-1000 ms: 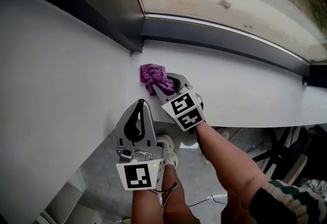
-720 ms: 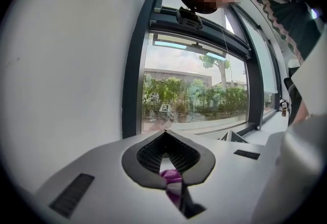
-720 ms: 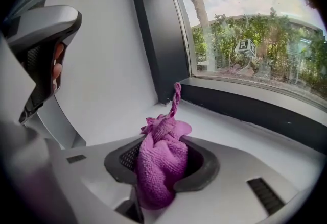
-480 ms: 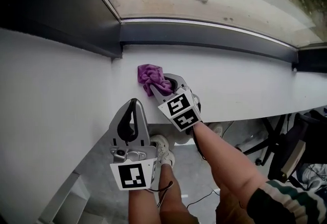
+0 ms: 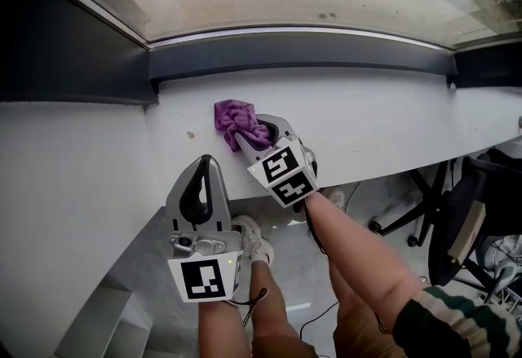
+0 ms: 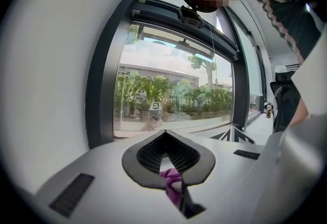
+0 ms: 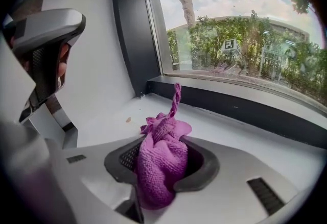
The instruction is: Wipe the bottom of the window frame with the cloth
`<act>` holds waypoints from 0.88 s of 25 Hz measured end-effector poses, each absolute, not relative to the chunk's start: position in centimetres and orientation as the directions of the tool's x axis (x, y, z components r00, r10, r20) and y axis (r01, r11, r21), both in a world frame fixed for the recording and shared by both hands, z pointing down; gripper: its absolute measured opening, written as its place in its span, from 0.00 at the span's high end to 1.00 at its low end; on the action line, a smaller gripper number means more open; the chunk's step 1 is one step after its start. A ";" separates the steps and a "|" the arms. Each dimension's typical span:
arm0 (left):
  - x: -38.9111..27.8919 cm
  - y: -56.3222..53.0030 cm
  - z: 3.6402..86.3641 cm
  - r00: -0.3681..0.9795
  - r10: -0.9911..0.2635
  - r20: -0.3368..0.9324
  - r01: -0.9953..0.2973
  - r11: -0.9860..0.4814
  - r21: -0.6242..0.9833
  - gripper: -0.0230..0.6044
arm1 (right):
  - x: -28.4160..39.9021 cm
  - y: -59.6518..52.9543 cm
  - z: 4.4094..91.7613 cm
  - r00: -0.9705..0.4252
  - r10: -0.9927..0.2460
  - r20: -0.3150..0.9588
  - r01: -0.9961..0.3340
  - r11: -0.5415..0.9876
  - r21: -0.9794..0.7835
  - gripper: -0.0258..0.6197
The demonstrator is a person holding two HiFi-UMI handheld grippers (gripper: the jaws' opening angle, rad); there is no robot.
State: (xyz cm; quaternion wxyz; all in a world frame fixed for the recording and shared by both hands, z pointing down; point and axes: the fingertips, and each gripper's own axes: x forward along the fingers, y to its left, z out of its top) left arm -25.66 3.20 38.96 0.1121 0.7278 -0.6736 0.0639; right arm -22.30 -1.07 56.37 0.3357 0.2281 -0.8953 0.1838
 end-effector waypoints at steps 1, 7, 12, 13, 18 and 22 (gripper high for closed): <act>-25.3 3.1 39.0 0.092 -0.965 0.245 -0.994 -0.075 0.077 0.95 | -21.8 -1.2 56.4 -0.668 -0.290 0.686 -0.537 0.825 -0.174 0.73; -23.1 2.5 39.5 0.131 -0.958 0.256 -0.990 -0.115 0.077 0.95 | -19.7 -2.0 56.6 -0.660 -0.308 0.685 -0.562 0.808 -0.177 0.73; -21.4 1.8 39.5 0.162 -0.951 0.262 -0.987 -0.151 0.062 0.95 | -18.4 -2.3 56.7 -0.658 -0.316 0.684 -0.569 0.803 -0.177 0.73; -21.0 1.7 39.5 0.167 -0.950 0.264 -0.986 -0.156 0.062 0.95 | -18.0 -2.4 56.7 -0.657 -0.318 0.684 -0.573 0.800 -0.178 0.73; -19.2 1.1 39.4 0.192 -0.945 0.264 -0.981 -0.182 0.060 0.95 | -15.8 -3.0 56.8 -0.649 -0.332 0.685 -0.591 0.787 -0.178 0.73; -17.5 0.4 39.4 0.215 -0.939 0.270 -0.977 -0.207 0.057 0.95 | -13.7 -3.5 57.0 -0.638 -0.344 0.689 -0.608 0.774 -0.177 0.73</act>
